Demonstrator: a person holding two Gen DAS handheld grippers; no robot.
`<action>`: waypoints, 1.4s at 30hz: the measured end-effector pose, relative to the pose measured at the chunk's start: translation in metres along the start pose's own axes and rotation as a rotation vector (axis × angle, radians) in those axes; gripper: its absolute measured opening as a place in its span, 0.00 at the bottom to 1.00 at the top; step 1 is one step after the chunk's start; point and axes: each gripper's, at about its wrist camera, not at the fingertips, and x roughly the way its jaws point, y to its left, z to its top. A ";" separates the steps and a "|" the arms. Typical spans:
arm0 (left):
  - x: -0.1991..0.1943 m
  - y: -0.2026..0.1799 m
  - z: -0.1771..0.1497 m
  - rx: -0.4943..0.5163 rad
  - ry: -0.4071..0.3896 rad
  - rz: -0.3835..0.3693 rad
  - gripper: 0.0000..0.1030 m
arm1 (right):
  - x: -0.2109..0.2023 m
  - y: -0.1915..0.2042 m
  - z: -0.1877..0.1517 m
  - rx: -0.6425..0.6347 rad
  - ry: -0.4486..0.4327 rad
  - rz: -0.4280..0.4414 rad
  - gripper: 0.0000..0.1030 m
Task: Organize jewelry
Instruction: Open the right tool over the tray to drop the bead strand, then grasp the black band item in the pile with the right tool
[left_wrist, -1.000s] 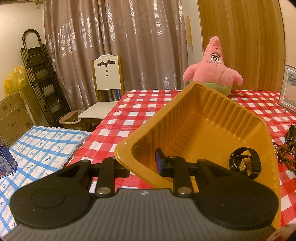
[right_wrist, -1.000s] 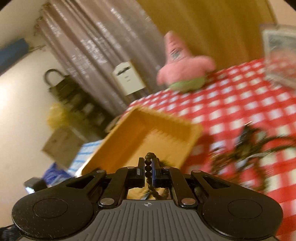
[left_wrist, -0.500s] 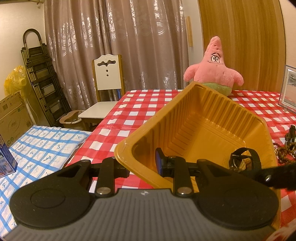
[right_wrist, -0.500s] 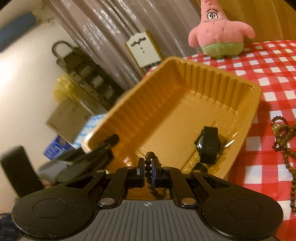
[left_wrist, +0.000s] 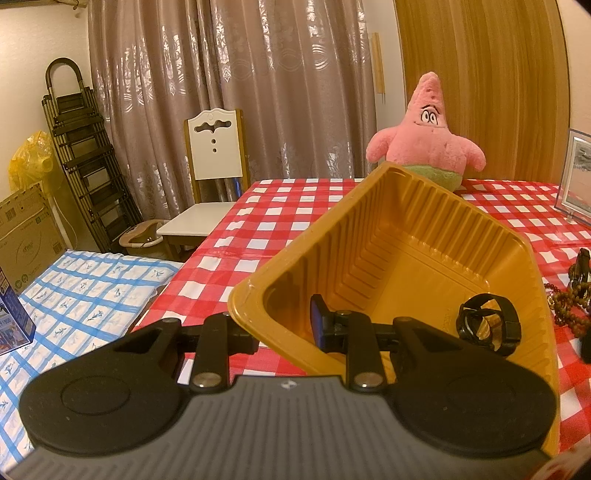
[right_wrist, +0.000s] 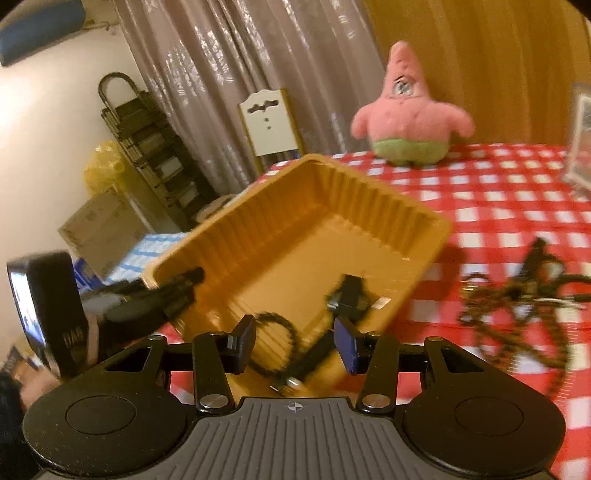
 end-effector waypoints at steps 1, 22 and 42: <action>0.000 0.000 0.000 0.000 0.000 0.000 0.23 | -0.006 -0.004 -0.004 -0.004 0.004 -0.019 0.46; -0.003 -0.001 -0.002 -0.001 -0.001 0.002 0.24 | -0.059 -0.112 -0.039 0.171 0.066 -0.339 0.46; -0.002 0.000 -0.004 -0.006 0.008 0.001 0.24 | -0.004 -0.161 0.036 0.227 -0.038 -0.333 0.45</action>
